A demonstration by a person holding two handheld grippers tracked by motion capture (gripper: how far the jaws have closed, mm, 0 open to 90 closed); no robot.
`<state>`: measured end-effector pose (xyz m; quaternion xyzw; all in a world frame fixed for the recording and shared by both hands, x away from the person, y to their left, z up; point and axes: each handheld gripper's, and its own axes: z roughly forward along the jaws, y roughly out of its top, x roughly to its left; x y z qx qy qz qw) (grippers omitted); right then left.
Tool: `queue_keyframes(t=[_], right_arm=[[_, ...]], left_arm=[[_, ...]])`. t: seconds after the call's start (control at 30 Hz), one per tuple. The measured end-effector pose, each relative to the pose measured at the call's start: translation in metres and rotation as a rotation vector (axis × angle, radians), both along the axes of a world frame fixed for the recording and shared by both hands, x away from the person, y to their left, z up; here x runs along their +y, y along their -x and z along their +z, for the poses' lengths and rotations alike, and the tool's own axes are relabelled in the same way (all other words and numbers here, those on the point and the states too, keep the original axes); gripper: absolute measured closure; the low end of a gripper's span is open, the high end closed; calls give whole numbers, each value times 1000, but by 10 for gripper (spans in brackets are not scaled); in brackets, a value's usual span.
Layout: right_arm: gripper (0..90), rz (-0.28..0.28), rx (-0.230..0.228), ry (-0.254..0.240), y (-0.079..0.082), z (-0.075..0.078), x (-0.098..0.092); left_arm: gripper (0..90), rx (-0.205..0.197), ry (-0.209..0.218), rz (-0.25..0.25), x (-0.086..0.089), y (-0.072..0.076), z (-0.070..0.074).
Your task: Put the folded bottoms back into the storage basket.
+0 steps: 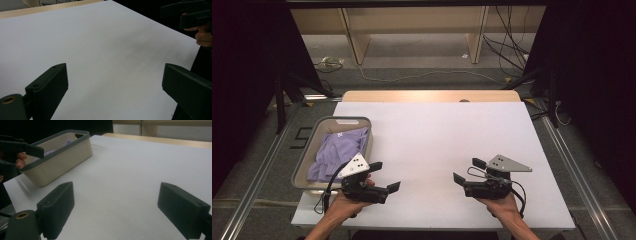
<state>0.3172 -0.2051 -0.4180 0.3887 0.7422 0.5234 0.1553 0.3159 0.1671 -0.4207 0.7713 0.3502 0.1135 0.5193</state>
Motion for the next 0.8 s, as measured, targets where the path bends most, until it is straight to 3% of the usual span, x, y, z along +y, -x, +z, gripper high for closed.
queue_keyframes(t=[0.27,0.8], right_arm=[[148,3,2,12,-3,-1,1],[148,12,-4,14,-2,0,4]], left_arm=[[65,0,22,7,1,-1,1],[65,0,16,0,0,-2,0]])
